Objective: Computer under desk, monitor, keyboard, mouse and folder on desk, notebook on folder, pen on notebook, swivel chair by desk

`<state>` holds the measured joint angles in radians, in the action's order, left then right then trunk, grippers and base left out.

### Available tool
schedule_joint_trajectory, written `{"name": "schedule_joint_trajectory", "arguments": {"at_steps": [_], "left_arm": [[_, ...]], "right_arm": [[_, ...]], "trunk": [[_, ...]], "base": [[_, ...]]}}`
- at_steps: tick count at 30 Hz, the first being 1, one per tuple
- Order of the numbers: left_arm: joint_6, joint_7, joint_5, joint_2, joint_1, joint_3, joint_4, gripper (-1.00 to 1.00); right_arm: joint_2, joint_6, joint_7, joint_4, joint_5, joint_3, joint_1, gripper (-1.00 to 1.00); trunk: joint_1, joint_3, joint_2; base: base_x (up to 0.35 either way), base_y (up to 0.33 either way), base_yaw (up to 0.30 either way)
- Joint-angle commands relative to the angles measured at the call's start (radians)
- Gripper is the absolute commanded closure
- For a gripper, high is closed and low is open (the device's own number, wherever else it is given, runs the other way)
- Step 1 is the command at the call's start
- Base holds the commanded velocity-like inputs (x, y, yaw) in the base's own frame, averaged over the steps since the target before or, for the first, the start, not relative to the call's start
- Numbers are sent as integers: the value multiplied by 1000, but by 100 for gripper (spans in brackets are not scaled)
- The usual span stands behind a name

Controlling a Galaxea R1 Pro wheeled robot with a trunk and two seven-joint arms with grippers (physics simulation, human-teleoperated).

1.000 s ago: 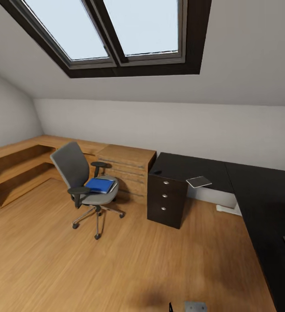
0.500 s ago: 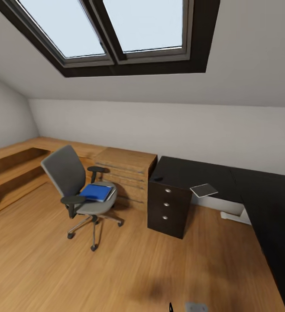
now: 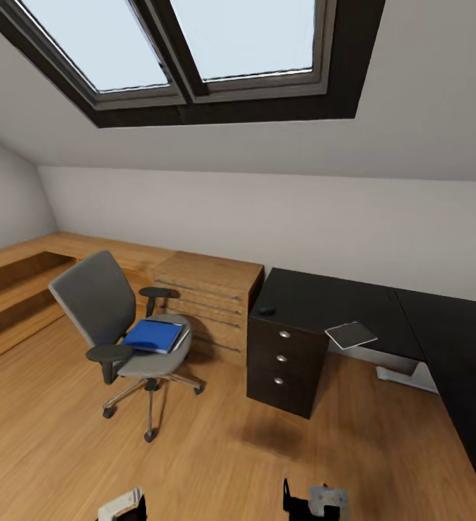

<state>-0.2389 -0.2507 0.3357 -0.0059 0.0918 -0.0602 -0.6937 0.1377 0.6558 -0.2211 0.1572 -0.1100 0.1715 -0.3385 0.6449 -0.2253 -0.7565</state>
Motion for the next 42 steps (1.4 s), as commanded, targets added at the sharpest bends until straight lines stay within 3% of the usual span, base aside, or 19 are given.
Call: {"name": "schedule_joint_trajectory", "arguments": {"at_steps": [1,3,4,7,9,10,11,12,14,17,20,23,26,42], "left_arm": [[21,-7,11,1,0,-5,-44,-100],[124,-14,11,1,0,-4,-163,-100],[204,-23,12,1,0,-3,-241,-100],[341,-53,13,1,0,-3,-378,-100],[406,-73,13,1,0,-3,-463,-100],[450,-87,14,0,0,-3,-533,-100],[464,-90,14,-1,0,-3,-554,-100],[516,-96,14,-1,0,-3,-613,-100],[582,-99,14,0,0,-3,-669,-100],[684,-103,15,-2,0,-3,-763,-100],[750,-102,16,-10,0,-4,-852,-100],[778,-101,14,-13,0,-4,-822,-100],[786,-99,14,-12,0,-4,-779,-100],[788,-106,14,-17,0,-30,-766,-100]], "right_arm": [[0,-5,-15,24,-11,8,-1,-100],[0,-58,-55,112,-7,10,-1,-100],[0,-116,-84,183,-5,11,-1,-100],[-1,-267,-134,342,-3,12,0,-100],[-2,-391,-156,468,-2,11,-1,-100],[-2,-512,-167,594,-2,11,-2,-100],[-2,-554,-170,634,-2,10,-2,-100],[-3,-681,-174,736,-3,9,-6,-100],[-2,-799,-176,797,-6,8,-27,-100],[0,-942,-178,805,-7,8,-127,-100],[-1,-973,-177,688,-26,0,-230,-100],[-2,-942,-178,623,-34,-2,-257,-100],[-3,-918,-178,590,-39,-3,-268,-100],[-5,-911,-181,586,-34,-3,-270,-100]], "trunk": [[1,-2,-1],[1,-2,-1],[1,-2,-1],[1,-2,-1],[1,-2,-1],[1,-2,-1],[1,-2,-1],[1,-2,-1],[1,-2,-1],[1,-2,-1],[1,-2,-1],[1,-2,-1],[1,-2,-1],[1,-2,-1]], "base": [[332,0,0],[332,0,0],[333,0,0],[333,0,0],[333,0,0],[333,0,0],[333,0,0],[333,0,0],[333,0,0],[334,0,0],[334,0,0],[334,0,0],[334,0,0],[334,0,131]]}}
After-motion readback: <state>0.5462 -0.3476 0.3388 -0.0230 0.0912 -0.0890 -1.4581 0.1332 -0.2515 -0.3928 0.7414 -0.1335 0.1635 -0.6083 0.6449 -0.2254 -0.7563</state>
